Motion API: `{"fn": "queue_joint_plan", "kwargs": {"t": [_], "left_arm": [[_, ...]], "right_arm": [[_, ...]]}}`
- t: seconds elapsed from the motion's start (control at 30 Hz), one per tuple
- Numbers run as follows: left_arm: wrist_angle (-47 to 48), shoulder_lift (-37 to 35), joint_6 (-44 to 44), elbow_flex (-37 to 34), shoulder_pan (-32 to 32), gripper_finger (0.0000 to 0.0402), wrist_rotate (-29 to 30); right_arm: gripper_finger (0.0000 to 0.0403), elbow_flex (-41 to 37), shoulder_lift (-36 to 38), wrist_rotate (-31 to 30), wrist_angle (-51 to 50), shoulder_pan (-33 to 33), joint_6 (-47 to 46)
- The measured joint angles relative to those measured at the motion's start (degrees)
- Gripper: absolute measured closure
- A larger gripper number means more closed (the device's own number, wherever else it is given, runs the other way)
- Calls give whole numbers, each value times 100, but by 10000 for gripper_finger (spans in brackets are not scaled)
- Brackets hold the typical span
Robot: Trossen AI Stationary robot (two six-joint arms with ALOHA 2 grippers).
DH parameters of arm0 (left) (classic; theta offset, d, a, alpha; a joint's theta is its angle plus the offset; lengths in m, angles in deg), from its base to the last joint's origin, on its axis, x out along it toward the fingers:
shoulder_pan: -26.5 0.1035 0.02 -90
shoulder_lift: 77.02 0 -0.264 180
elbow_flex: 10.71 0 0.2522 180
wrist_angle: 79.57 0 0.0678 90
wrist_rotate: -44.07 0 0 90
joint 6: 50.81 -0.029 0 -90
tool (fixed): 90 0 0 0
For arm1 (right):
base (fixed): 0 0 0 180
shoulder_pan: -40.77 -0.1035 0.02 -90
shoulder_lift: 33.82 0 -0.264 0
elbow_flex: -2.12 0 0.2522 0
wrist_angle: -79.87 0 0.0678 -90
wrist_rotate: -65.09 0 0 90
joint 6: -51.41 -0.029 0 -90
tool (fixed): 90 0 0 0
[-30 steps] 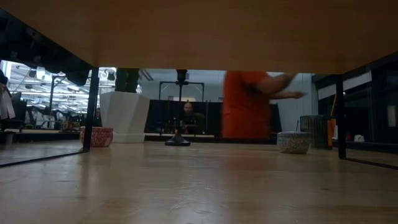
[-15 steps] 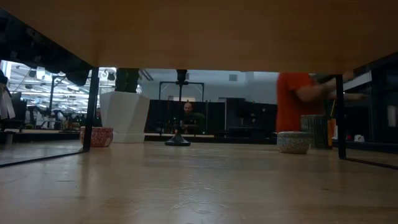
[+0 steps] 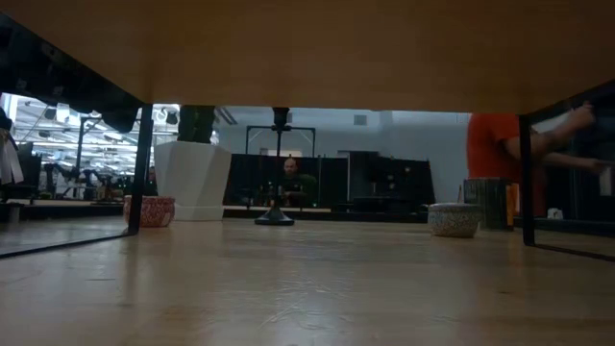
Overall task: Pick & Place candle stick holders
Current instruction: Put the bottom black candle holder on the shelf
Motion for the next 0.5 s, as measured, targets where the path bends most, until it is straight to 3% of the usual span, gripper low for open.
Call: {"fn": "queue_joint_plan", "kwargs": {"t": [0.37,0.5], "left_arm": [[0,0,0,-2,2,395,0],[-1,0,0,-1,0,395,0]], "right_arm": [[369,601,-1165,1205,243,931,-164],[369,790,-1532,2004,248,1086,-367]]}}
